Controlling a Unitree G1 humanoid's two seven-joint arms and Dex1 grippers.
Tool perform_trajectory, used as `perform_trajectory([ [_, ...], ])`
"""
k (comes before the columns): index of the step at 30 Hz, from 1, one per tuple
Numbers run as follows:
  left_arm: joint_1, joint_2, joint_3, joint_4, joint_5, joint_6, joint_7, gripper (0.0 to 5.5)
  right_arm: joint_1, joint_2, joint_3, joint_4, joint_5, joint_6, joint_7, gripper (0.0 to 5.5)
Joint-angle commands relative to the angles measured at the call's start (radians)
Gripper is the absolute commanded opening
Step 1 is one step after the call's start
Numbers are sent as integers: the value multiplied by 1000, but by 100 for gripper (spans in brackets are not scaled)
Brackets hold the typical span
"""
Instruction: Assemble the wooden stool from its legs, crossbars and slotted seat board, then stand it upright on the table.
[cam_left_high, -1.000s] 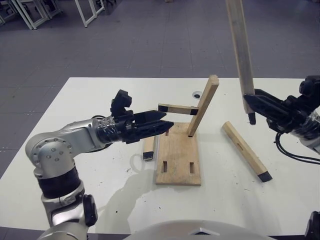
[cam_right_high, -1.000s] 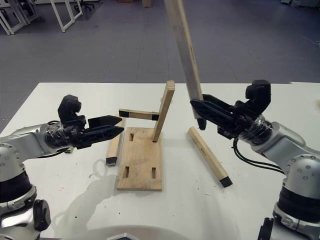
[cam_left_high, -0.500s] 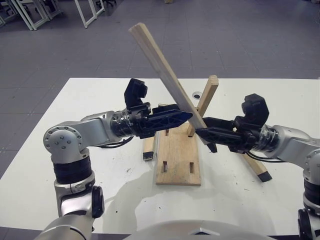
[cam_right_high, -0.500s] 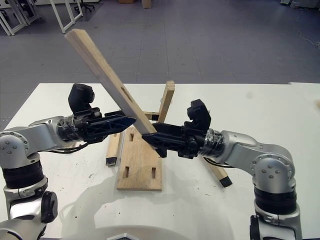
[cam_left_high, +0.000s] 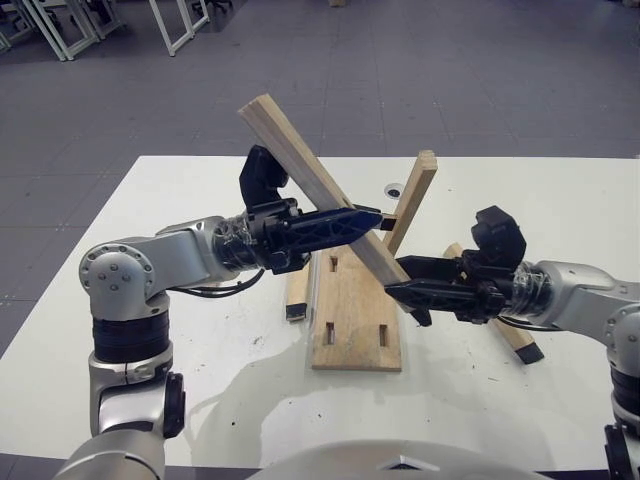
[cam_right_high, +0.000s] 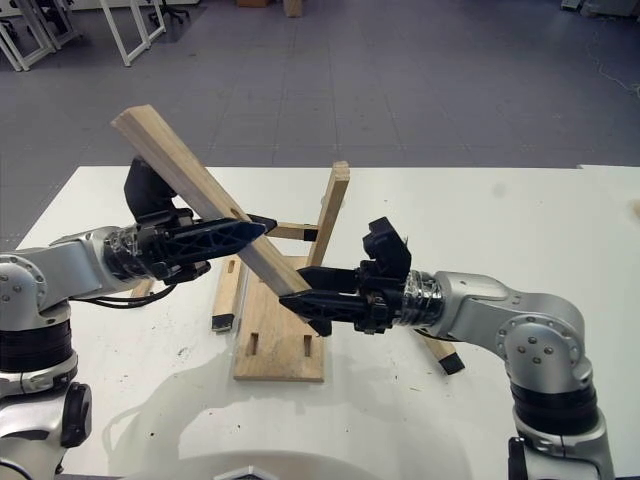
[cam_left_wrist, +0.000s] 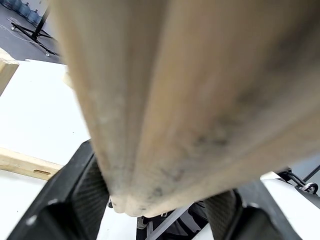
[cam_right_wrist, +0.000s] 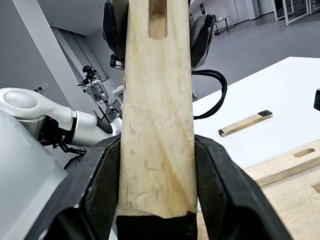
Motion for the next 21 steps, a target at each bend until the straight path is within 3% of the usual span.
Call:
perform_trajectory([
  [1,5,8,4,-4,-55,-58,-7,237,-26,-21,-1,5,52,27,-27,202],
  [2,8,10,4,-5,-54,-62,-7,235,-32,-26,-7,9,83,34,-38,248],
  [7,25,37,19,3,-23,-92,-30,206,-83,-96,-129,67,296,-9,-198,339],
  [10,50,81,62,1,21,-107,-72,205,-37,-141,-215,71,295,-44,-302,348],
  [12,72,109,99,1,83,-130,-110,205,51,-141,-157,-5,64,-65,-417,348],
  [16,93,138,146,-8,196,-180,-161,205,238,-107,127,-162,-310,-47,-581,348],
  [18,101,147,146,-19,284,-213,-192,205,264,-100,252,-187,-432,-5,-631,348],
  [21,108,155,133,-25,385,-242,-211,205,254,-73,340,-187,-544,17,-644,348],
])
